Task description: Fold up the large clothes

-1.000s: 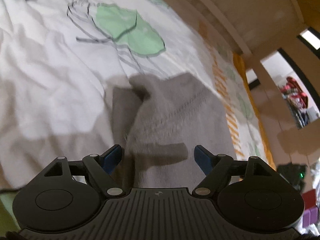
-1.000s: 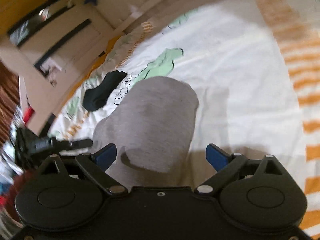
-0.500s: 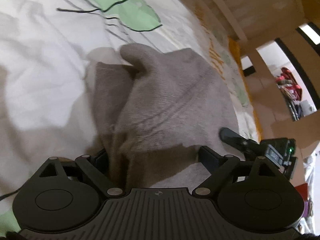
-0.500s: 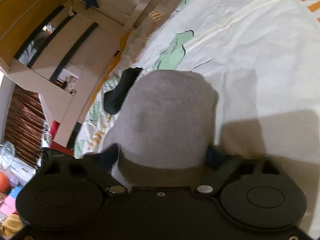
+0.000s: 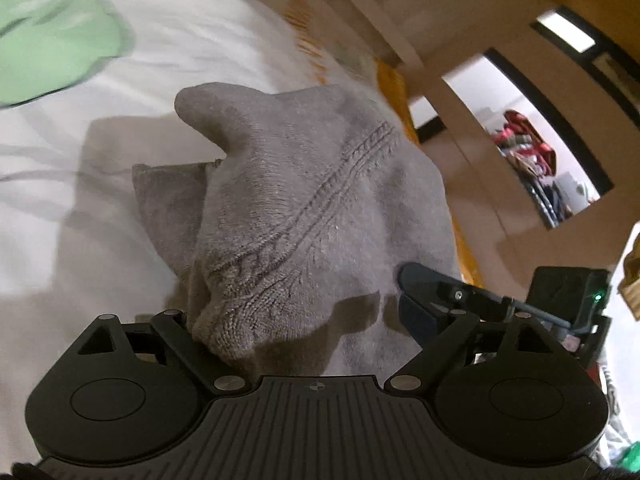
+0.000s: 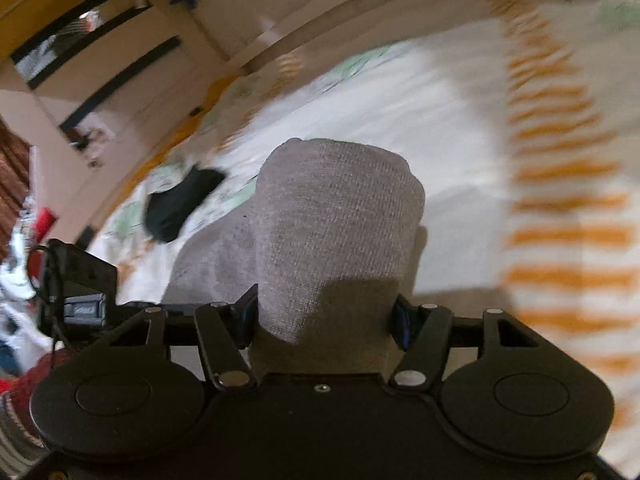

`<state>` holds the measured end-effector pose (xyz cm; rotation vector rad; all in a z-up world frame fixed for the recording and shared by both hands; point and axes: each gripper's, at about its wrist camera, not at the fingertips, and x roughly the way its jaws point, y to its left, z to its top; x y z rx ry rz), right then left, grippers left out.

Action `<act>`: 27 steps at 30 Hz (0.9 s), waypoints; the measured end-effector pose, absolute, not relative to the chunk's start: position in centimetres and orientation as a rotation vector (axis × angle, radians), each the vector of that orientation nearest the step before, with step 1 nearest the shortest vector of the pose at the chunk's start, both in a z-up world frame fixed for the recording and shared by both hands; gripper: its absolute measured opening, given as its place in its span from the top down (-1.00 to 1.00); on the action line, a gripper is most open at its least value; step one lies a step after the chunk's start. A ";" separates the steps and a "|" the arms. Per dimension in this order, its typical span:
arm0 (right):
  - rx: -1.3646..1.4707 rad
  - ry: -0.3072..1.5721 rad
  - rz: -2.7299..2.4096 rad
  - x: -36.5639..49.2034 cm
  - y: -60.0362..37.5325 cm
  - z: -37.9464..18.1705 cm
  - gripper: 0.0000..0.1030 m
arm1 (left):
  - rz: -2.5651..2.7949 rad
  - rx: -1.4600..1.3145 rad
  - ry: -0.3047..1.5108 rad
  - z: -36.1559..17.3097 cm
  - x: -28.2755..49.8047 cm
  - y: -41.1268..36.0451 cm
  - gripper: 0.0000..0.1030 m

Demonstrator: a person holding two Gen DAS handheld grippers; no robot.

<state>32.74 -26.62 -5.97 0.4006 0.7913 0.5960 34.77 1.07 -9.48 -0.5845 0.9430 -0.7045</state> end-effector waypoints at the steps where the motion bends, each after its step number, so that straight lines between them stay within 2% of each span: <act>1: 0.391 0.785 0.567 33.3 -28.0 -5.7 -0.29 | -0.707 -0.575 0.942 -9.6 35.5 -0.2 -0.73; 3: 0.375 0.781 0.504 34.3 -30.4 -5.4 -0.31 | -0.681 -0.532 0.945 -10.0 36.2 -2.1 -0.73; 7: 0.326 0.807 0.338 35.5 -33.5 -7.2 -0.51 | -0.637 -0.406 0.943 -11.3 36.0 -3.8 -0.74; 10: 0.376 0.809 0.288 35.5 -34.9 -8.7 -0.87 | -0.630 -0.380 0.922 -11.0 35.1 -3.4 -0.73; 18: 0.357 0.762 0.316 30.5 -34.3 -6.4 -0.85 | -0.545 -0.263 0.887 -9.4 29.4 -1.0 -0.72; 27: 0.239 0.967 0.263 24.0 -32.5 -8.0 -0.85 | -0.421 -0.227 0.885 -7.4 24.9 0.8 -0.72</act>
